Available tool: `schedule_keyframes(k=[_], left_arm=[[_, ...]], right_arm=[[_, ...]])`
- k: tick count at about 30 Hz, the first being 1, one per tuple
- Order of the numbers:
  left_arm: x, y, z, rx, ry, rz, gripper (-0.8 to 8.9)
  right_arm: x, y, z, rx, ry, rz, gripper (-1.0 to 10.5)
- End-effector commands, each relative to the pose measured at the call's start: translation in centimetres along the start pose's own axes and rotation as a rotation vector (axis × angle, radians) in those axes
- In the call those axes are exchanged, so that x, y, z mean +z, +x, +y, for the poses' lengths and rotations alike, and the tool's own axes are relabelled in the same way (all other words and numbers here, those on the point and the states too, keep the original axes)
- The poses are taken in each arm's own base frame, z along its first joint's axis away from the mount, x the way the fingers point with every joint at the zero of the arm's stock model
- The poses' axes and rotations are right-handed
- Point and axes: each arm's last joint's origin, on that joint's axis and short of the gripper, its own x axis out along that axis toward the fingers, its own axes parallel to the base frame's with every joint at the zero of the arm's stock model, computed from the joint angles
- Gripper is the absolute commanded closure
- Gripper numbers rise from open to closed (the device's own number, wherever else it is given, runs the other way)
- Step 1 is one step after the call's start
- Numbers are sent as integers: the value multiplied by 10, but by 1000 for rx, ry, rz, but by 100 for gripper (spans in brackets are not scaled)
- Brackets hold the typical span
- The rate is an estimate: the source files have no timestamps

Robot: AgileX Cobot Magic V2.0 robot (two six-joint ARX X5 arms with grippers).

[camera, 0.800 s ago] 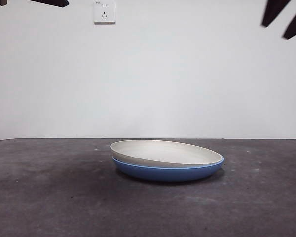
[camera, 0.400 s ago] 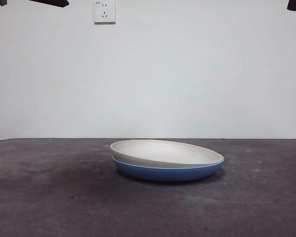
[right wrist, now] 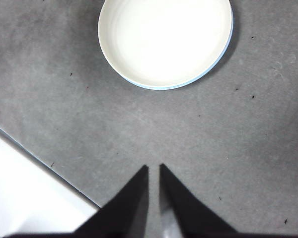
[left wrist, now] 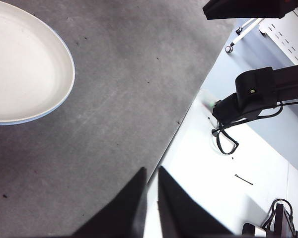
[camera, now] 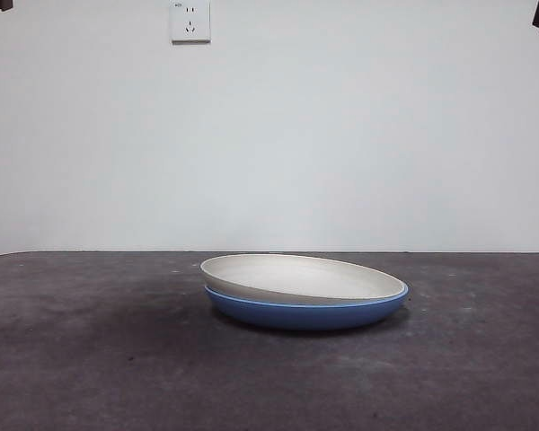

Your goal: Pick up the white plate, put it on the blue plate, put it on desk

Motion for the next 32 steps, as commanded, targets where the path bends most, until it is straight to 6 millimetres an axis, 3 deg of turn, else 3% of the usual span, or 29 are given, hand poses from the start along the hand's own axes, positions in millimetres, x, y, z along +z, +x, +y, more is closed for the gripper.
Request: schedule_keyframes(k=[1,23,27,32], left_arm=[[3,0,-2,-7,27,-11,800],[3,-2,-3,-6,32,-15,801],[2,-22,-6,105,114,-107,801],[2,-69,-14,343,320,-466,801]], right_arm=[[5,-2,2,8,-25,-24,940],[6,-2,2,8,-24,-32,940],[6,-2,2,8,-24,-32,940],[6,-2,2,8,-24,-32,940]])
